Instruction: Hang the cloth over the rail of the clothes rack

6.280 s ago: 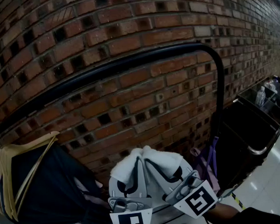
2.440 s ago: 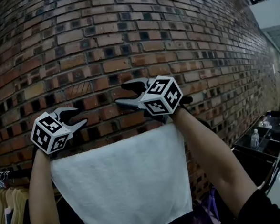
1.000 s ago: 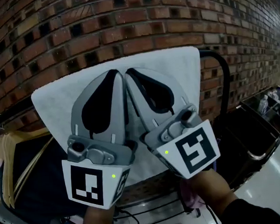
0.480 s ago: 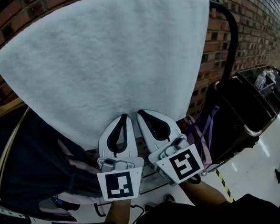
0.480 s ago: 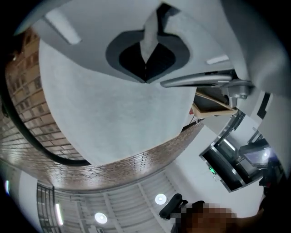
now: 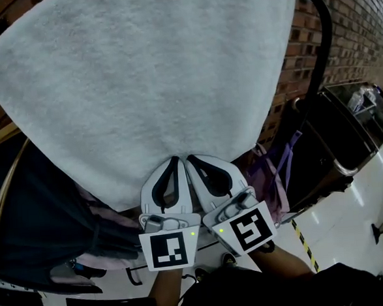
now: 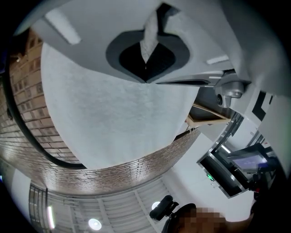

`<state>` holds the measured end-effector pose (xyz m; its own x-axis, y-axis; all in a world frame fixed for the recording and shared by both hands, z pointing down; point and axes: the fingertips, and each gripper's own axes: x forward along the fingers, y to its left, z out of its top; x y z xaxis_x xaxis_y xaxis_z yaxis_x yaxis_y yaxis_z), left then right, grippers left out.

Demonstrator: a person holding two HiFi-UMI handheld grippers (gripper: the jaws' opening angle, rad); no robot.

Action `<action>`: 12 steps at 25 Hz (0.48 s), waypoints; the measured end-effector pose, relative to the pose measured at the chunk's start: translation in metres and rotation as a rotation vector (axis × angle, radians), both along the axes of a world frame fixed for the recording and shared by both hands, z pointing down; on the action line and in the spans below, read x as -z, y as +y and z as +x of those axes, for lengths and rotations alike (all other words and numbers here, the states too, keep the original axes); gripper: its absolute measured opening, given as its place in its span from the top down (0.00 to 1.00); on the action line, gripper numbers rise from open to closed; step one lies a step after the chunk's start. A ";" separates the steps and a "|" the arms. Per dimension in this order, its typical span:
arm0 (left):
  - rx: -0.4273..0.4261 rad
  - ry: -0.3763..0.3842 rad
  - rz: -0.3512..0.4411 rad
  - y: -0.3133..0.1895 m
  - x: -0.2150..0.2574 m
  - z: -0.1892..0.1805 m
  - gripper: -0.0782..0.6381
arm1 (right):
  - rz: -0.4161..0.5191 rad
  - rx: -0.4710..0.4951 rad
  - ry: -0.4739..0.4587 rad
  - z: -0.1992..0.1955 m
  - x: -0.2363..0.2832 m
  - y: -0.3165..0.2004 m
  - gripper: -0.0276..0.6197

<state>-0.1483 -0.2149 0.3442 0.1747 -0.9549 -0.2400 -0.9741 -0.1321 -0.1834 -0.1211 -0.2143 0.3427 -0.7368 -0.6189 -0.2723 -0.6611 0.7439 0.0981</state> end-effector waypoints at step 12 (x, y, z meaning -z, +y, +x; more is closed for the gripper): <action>-0.011 0.003 0.006 -0.004 -0.002 -0.006 0.88 | -0.008 0.002 0.000 -0.007 -0.005 -0.005 0.95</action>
<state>-0.1540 -0.2185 0.3460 0.1842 -0.9515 -0.2463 -0.9733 -0.1416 -0.1808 -0.1279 -0.2190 0.3473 -0.7377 -0.6199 -0.2677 -0.6600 0.7457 0.0920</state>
